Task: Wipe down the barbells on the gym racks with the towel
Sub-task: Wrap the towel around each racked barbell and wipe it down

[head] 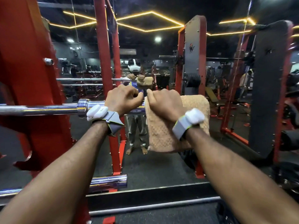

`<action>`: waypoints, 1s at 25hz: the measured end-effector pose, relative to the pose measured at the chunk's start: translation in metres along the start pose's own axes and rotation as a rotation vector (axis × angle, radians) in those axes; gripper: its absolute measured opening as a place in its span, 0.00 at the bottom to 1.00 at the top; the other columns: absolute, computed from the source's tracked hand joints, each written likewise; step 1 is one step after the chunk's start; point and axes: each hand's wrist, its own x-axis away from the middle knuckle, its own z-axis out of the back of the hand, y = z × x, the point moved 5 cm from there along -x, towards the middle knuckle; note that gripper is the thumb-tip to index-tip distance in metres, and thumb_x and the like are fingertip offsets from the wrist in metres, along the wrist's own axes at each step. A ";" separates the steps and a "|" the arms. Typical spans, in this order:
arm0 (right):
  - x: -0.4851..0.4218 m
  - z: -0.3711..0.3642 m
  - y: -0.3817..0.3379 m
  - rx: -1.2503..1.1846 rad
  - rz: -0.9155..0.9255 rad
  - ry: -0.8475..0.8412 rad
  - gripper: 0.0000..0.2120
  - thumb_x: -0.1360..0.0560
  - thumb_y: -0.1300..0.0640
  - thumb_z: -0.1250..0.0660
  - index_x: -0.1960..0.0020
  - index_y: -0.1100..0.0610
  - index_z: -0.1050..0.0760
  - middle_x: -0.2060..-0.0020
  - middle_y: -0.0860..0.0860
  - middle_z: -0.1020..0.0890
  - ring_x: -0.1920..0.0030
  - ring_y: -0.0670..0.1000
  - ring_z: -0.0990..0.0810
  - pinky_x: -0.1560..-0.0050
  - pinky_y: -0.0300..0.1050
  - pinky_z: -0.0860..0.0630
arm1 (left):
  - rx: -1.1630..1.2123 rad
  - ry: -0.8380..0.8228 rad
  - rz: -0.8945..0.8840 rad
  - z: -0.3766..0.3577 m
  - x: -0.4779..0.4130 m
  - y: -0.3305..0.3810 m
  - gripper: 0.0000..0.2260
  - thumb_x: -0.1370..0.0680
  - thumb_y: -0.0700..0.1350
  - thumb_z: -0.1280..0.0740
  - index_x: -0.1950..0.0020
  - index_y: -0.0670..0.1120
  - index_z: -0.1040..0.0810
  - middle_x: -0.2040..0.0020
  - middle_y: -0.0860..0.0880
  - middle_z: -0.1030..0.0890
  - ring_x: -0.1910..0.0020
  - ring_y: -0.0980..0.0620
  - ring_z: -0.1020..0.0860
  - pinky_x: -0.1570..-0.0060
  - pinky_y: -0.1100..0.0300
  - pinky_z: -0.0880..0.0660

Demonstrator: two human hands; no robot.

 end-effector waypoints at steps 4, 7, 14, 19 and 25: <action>0.040 0.004 0.011 0.078 0.276 0.292 0.20 0.18 0.45 0.49 0.46 0.54 0.22 0.55 0.52 0.18 0.55 0.57 0.21 0.51 0.55 0.31 | 0.008 0.011 -0.009 0.004 0.004 -0.001 0.21 0.24 0.59 0.40 0.64 0.43 0.26 0.71 0.46 0.26 0.64 0.42 0.24 0.66 0.55 0.32; 0.008 0.006 0.033 -0.051 0.172 -0.037 0.24 0.18 0.42 0.54 0.46 0.53 0.22 0.49 0.56 0.16 0.48 0.61 0.20 0.51 0.53 0.30 | -0.002 0.014 -0.035 0.004 0.009 -0.002 0.20 0.23 0.59 0.40 0.64 0.45 0.23 0.72 0.48 0.26 0.63 0.44 0.23 0.66 0.56 0.32; -0.025 -0.009 -0.003 -0.082 -0.073 -0.222 0.24 0.18 0.46 0.53 0.40 0.54 0.22 0.40 0.58 0.19 0.40 0.60 0.21 0.47 0.54 0.33 | 0.021 0.038 0.069 0.006 0.005 0.001 0.23 0.22 0.61 0.43 0.64 0.45 0.22 0.69 0.46 0.22 0.61 0.40 0.23 0.65 0.54 0.29; 0.028 0.007 -0.027 0.025 0.137 0.253 0.19 0.19 0.46 0.51 0.55 0.52 0.25 0.57 0.51 0.17 0.56 0.57 0.20 0.51 0.55 0.33 | 0.070 0.031 0.133 0.011 0.006 -0.002 0.25 0.22 0.62 0.45 0.67 0.44 0.27 0.70 0.45 0.23 0.62 0.38 0.23 0.63 0.52 0.27; -0.011 0.006 0.012 -0.002 0.085 -0.185 0.30 0.17 0.37 0.56 0.42 0.51 0.19 0.44 0.58 0.17 0.42 0.61 0.21 0.49 0.53 0.34 | 0.253 -0.133 -0.006 0.018 0.001 -0.019 0.22 0.23 0.62 0.43 0.63 0.46 0.21 0.70 0.49 0.21 0.67 0.48 0.22 0.62 0.50 0.23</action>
